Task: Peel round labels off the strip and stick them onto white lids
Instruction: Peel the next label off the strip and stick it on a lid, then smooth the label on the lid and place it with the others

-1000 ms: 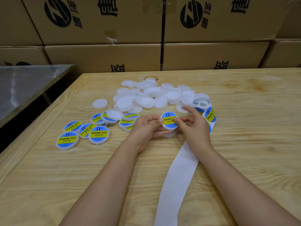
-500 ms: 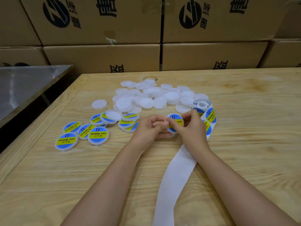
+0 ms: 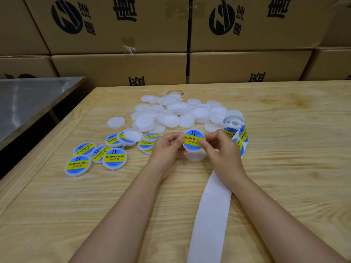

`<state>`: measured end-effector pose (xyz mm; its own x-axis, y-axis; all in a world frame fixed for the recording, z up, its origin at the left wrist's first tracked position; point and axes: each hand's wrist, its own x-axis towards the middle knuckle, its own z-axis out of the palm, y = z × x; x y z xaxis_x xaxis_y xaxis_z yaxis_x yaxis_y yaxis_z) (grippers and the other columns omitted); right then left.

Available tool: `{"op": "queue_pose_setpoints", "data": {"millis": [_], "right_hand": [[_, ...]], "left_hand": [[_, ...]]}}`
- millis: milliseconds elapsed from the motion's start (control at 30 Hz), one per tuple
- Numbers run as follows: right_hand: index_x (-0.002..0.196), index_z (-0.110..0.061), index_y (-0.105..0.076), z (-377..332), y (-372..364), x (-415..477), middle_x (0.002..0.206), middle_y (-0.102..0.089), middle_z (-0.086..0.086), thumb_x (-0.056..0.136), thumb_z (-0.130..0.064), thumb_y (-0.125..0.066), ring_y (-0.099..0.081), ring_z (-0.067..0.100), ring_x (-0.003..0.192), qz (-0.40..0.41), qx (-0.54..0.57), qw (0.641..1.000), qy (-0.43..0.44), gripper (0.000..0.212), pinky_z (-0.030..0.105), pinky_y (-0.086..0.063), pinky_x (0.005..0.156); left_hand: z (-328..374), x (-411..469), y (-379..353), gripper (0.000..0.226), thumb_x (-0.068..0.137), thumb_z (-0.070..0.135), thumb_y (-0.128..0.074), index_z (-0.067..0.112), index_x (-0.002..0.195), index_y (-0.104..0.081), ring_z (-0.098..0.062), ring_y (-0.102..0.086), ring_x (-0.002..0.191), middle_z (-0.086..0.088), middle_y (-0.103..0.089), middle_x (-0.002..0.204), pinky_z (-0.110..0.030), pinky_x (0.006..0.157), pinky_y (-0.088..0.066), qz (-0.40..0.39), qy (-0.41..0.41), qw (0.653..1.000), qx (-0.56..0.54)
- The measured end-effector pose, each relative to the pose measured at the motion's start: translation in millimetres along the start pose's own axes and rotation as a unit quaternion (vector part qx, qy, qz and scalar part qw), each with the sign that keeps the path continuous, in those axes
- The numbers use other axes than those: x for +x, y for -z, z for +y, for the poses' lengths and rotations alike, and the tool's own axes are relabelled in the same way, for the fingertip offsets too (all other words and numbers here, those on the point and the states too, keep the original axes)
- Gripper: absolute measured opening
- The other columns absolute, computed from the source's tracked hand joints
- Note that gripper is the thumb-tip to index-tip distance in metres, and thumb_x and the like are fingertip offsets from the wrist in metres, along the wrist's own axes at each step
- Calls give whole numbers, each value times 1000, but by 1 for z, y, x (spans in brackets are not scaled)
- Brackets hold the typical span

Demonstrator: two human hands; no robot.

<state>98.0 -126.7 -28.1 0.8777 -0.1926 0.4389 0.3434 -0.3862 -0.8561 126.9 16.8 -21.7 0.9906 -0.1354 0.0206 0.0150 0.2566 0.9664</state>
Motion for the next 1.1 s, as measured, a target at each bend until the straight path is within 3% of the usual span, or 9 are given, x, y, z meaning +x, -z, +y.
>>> {"op": "queue_pose_setpoints", "data": {"millis": [167,233,400,467,567,767,867,967,1100], "right_hand": [[81,-19,-61,0,0,1,76,-63,-9,83,-17,-70,-52,6,68,11,-45,999,27,9,16,-40,64],[94,-16,-65,0,-1,1,81,-62,-6,84,-15,-68,-51,11,74,25,-69,997,39,10,20,-39,70],[110,-12,-60,1,3,3,85,-54,-8,89,-11,-58,-49,15,85,86,-64,994,-1,21,33,-43,82],[108,-12,-61,1,2,3,87,-56,-8,90,-9,-55,-50,16,87,98,-68,993,3,19,34,-43,85],[104,-15,-62,2,3,3,90,-57,-9,91,-9,-53,-52,18,89,128,-53,990,9,16,31,-43,84],[91,-35,-56,4,8,4,92,-62,-3,94,-20,-43,-58,19,90,204,14,979,-20,20,25,-43,77],[86,-38,-55,6,10,7,86,-64,-6,94,-23,-40,-59,6,81,246,65,965,-58,23,16,-42,71],[85,-34,-57,10,13,10,86,-64,-3,96,-19,-39,-57,-4,71,274,111,950,-100,26,13,-43,69],[81,-29,-58,13,14,13,74,-60,-9,96,-14,-38,-56,2,69,288,135,938,-136,29,24,-44,73]], "left_hand": [[-4,1,-3,16,96,6,-49,8,90,-64,-8,-57,53,3,-67,66,-17,47,-47,56,-37,994,87],[-3,2,0,17,96,8,-47,9,96,-64,-9,-59,66,3,-66,76,-13,57,-46,103,-92,973,186],[9,5,27,32,90,0,-42,8,114,-62,-28,-55,102,-11,-63,111,-31,85,-38,252,-186,853,417],[14,5,40,42,81,-6,-41,7,116,-60,-35,-54,101,-15,-62,112,-41,86,-36,293,-189,802,484],[19,5,57,52,73,-6,-44,10,120,-57,-35,-54,96,-14,-63,106,-39,80,-26,329,-149,736,573],[16,2,66,50,71,-2,-44,9,117,-60,-32,-49,105,-13,-60,114,-45,93,-24,329,-139,660,661],[19,-2,50,46,68,-1,-41,6,106,-66,-29,-58,106,-9,-64,113,-49,98,-30,252,-295,644,659],[11,-13,16,38,70,4,-41,1,95,-70,-29,-67,87,-10,-70,96,-39,83,-40,53,-446,684,575],[-6,-39,-32,28,82,15,-47,4,96,-70,-26,-65,88,-7,-70,98,-35,77,-47,-150,-433,706,540]]}}
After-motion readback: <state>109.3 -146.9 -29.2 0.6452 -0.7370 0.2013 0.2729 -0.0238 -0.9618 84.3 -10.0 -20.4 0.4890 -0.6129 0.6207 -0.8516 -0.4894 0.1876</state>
